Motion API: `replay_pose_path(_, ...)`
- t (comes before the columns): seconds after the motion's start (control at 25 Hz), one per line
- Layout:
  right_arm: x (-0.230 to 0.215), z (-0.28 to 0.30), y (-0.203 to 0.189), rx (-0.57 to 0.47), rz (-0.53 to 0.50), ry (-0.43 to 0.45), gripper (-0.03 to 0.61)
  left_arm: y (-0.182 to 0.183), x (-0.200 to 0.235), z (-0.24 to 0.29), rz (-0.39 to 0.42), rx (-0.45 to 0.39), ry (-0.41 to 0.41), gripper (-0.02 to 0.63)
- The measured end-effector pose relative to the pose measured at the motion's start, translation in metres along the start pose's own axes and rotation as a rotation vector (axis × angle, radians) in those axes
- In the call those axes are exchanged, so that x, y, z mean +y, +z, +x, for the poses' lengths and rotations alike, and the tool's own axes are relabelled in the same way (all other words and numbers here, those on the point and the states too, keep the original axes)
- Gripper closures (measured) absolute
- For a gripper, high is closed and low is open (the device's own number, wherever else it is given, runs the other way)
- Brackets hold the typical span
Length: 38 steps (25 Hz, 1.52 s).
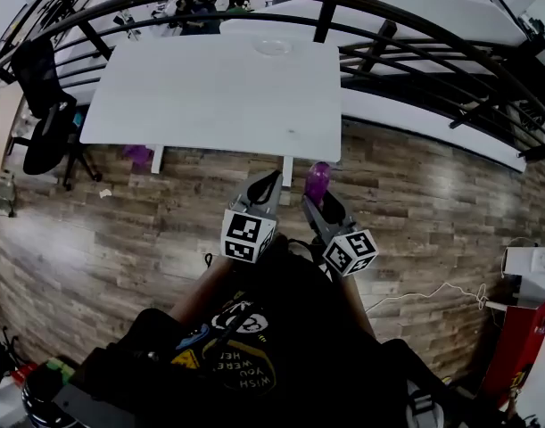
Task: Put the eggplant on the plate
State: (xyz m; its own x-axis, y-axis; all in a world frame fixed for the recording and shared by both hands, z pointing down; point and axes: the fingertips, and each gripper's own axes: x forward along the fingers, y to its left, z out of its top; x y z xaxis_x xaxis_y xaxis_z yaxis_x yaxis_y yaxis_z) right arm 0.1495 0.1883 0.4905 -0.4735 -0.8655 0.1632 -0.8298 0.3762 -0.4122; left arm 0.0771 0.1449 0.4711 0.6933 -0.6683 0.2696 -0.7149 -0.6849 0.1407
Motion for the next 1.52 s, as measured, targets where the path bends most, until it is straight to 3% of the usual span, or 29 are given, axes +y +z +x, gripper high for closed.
replay_pose_path(0.36, -0.01, 0.02, -0.019, 0.086, 0.042, 0.092, 0.39, -0.022, 0.012, -0.01, -0.03, 0.056, 0.098, 0.609)
replay_pose_path(0.64, -0.013, 0.085, -0.007, 0.105, 0.032, 0.097, 0.39, -0.009, 0.077, 0.009, -0.054, 0.025, 0.117, 0.609)
replay_pose_path(1.04, 0.014, 0.2, 0.022, 0.089, -0.029, 0.085, 0.39, 0.024, 0.182, 0.033, -0.086, -0.015, 0.062, 0.609)
replay_pose_path(1.24, -0.004, 0.226, 0.025, 0.106, -0.021, 0.037, 0.39, 0.025, 0.204, 0.059, -0.103, 0.005, 0.019, 0.609)
replay_pose_path(1.52, -0.04, 0.26, 0.036, 0.144, -0.019, 0.037, 0.39, 0.036, 0.229, 0.116, -0.122, 0.004, 0.029, 0.609)
